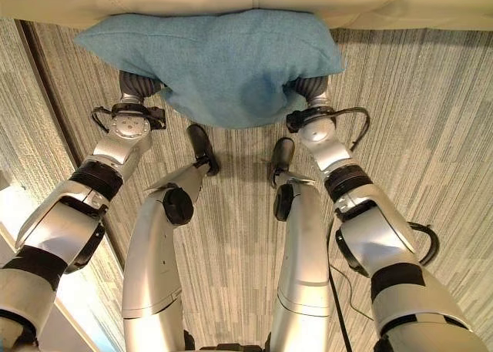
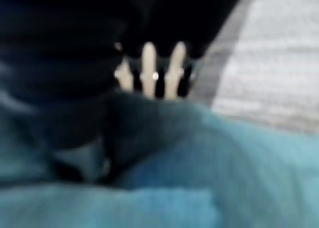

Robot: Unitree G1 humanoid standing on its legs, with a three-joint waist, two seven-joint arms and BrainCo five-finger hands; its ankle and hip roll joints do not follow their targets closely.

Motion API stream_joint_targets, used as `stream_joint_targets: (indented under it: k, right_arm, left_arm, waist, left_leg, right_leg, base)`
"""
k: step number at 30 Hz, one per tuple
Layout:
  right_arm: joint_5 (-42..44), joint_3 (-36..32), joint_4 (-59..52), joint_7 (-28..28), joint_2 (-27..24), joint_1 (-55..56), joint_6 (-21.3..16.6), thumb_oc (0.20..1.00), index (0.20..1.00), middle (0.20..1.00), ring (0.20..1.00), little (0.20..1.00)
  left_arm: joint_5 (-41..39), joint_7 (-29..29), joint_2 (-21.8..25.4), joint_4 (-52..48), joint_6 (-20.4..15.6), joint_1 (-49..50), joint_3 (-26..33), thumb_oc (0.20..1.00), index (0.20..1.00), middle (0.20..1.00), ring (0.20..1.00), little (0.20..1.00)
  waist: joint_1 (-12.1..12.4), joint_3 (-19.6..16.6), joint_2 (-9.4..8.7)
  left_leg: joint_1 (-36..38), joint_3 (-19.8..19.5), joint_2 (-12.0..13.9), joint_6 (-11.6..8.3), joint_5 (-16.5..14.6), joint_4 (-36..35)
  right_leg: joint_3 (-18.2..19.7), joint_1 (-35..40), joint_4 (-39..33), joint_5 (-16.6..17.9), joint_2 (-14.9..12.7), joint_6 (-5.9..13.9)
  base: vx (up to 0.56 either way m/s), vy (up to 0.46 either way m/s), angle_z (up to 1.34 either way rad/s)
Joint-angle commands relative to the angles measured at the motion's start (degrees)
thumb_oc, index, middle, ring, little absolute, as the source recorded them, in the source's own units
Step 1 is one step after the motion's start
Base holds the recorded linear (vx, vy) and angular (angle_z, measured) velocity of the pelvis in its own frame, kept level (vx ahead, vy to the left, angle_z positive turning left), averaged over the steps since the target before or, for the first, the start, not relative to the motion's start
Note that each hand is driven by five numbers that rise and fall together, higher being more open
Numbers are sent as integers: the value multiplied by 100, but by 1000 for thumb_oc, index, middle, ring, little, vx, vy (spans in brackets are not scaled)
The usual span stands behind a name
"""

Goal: Pick up all the scattered cushions and arrange them neatly on the sofa.

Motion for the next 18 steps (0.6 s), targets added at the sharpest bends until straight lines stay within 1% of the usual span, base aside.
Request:
stream_joint_targets:
  k: [1, 2, 5, 6, 8, 10, 11, 13, 17, 18]
  right_arm:
    - [63, 476, -533, 425, 965, -209, -538, 200, 200, 200, 200, 200]
    - [36, 432, -603, 451, 984, -106, -550, 200, 200, 200, 200, 200]
    - [-48, 406, -725, 457, 926, -34, -545, 200, 200, 200, 200, 200]
    - [-183, 338, -854, 463, 819, 75, -530, 200, 200, 200, 200, 200]
    - [-277, 197, -1006, 480, 743, 270, -545, 200, 200, 200, 200, 200]
    - [-255, 92, -1139, 501, 702, 364, -574, 200, 200, 200, 200, 200]
    - [-261, -117, -1387, 544, 659, 635, -626, 200, 200, 200, 200, 200]
    - [-275, -302, -1690, 583, 641, 980, -669, 200, 200, 200, 200, 200]
    - [-374, -589, -2309, 720, 551, 1721, -779, 200, 200, 200, 200, 200]
    - [-383, -674, -2465, 747, 557, 1958, -817, 200, 200, 200, 200, 200]
  left_arm:
    - [-12, -161, -462, -894, -821, -355, 260, 200, 200, 200, 200, 200]
    - [-48, -204, -515, -997, -848, -248, 303, 200, 200, 200, 200, 200]
    - [-11, -258, -525, -1155, -858, -103, 348, 200, 200, 200, 200, 200]
    - [79, -341, -566, -1355, -861, 83, 359, 200, 200, 200, 200, 200]
    - [203, -462, -620, -1555, -841, 331, 405, 200, 200, 200, 200, 200]
    - [217, -522, -663, -1623, -847, 451, 442, 200, 200, 200, 200, 200]
    - [228, -645, -788, -1825, -868, 771, 515, 200, 200, 200, 200, 200]
    - [251, -722, -908, -2065, -899, 1135, 569, 200, 200, 200, 200, 200]
    - [377, -954, -1029, -2521, -970, 1831, 497, 200, 200, 200, 200, 200]
    - [361, -1004, -1072, -2677, -981, 2008, 523, 200, 200, 200, 200, 200]
  waist:
    - [-81, -279, 244]
    - [-83, -391, 231]
    - [-82, -501, 210]
    - [-91, -612, 189]
    - [-95, -632, 191]
    - [-103, -630, 190]
    - [-125, -653, 184]
    - [-146, -641, 177]
    - [-206, -759, 120]
    - [-212, -792, 102]
  left_leg:
    - [126, -742, -59, -499, -405, 243]
    - [135, -709, -71, -528, -370, 133]
    - [185, -645, -111, -552, -310, -57]
    - [377, -570, -172, -570, -232, -372]
    - [754, -545, -227, -558, -154, -741]
    - [943, -536, -254, -557, -109, -915]
    - [1343, -558, -276, -576, -50, -1242]
    - [1805, -594, -301, -599, 13, -1558]
    - [2674, -682, -295, -673, 67, -2089]
    - [2938, -697, -305, -718, 117, -2297]
  right_leg:
    - [98, 351, -732, 592, 151, 500]
    - [86, 351, -787, 615, 163, 508]
    - [81, 355, -863, 648, 177, 512]
    - [34, 494, -1037, 683, 202, 531]
    - [-36, 845, -1310, 724, 225, 559]
    - [-76, 1027, -1426, 751, 247, 571]
    - [-146, 1414, -1679, 785, 245, 584]
    - [-211, 1882, -1982, 855, 243, 592]
    - [-314, 2757, -2625, 1014, 192, 636]
    - [-356, 3022, -2824, 1051, 193, 652]
  base:
    - [0, 0, 0]
    - [0, 0, 0]
    - [-25, -26, 1]
    - [-82, -38, 6]
    - [-97, -22, 11]
    - [-66, -1, 7]
    - [-59, -10, 2]
    - [-65, -17, 3]
    - [-23, -4, 2]
    - [-34, -4, -2]
